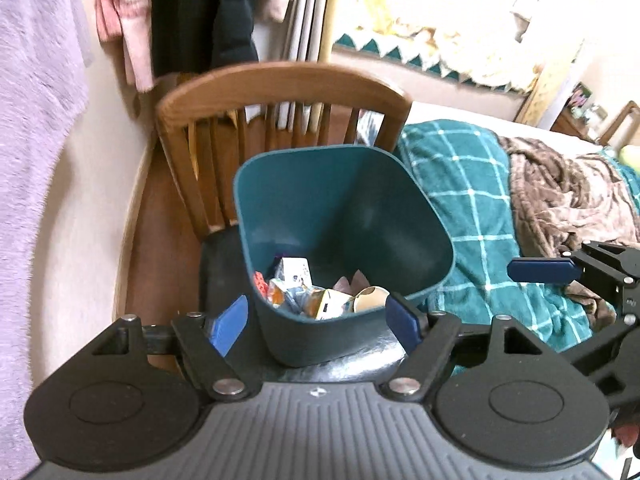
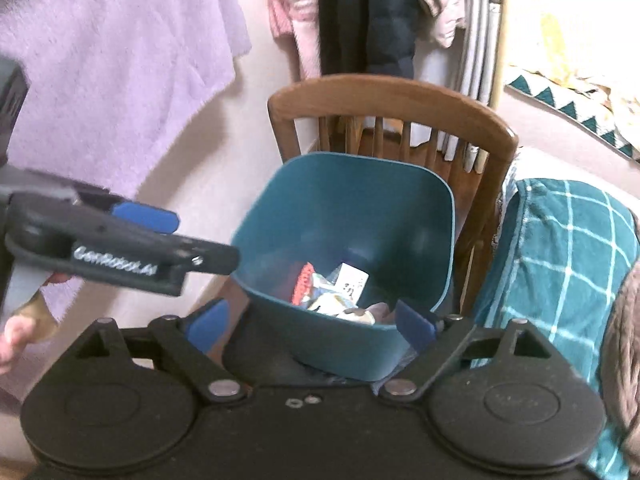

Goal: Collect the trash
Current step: 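Move both open tools back down toward the remaining floor trash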

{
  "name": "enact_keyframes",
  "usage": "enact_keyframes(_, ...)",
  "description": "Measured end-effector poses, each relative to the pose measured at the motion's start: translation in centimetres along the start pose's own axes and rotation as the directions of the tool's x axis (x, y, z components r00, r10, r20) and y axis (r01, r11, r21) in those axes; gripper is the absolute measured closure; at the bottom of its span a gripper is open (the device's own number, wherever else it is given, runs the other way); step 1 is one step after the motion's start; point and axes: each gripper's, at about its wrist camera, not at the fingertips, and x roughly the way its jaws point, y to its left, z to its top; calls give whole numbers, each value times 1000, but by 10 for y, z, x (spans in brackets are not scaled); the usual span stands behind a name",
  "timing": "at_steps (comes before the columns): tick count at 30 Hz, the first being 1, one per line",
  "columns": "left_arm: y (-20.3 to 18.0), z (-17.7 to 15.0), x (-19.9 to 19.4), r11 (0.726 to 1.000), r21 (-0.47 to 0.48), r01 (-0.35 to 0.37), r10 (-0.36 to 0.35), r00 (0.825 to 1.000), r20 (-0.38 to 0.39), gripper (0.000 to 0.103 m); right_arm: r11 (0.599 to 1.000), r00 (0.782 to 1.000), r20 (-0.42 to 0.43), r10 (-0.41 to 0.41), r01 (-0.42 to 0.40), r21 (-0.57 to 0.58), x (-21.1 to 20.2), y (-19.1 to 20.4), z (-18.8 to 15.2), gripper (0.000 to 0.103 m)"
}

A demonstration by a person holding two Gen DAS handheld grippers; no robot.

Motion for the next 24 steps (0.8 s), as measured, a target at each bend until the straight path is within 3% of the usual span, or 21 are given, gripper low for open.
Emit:
enact_keyframes(6, 18, -43, -45, 998, 60, 13, -18, 997, 76, 22, 995, 998, 54, -18, 12, 100, -35, 30, -32, 3)
enact_keyframes(12, 36, -89, -56, 996, 74, 51, -56, 997, 60, 14, 983, 997, 65, -47, 35, 178, -51, 61, -80, 1)
enact_keyframes(20, 63, -158, -15, 997, -22, 72, -73, 997, -36, 11, 972, 998, -11, -68, 68, 226, -25, 76, -144, 0)
enact_keyframes(24, 69, -200, 19, 999, -53, 2, -5, 998, -62, 11, 968, 993, -78, -84, 100, 229, 16, 64, -176, 0)
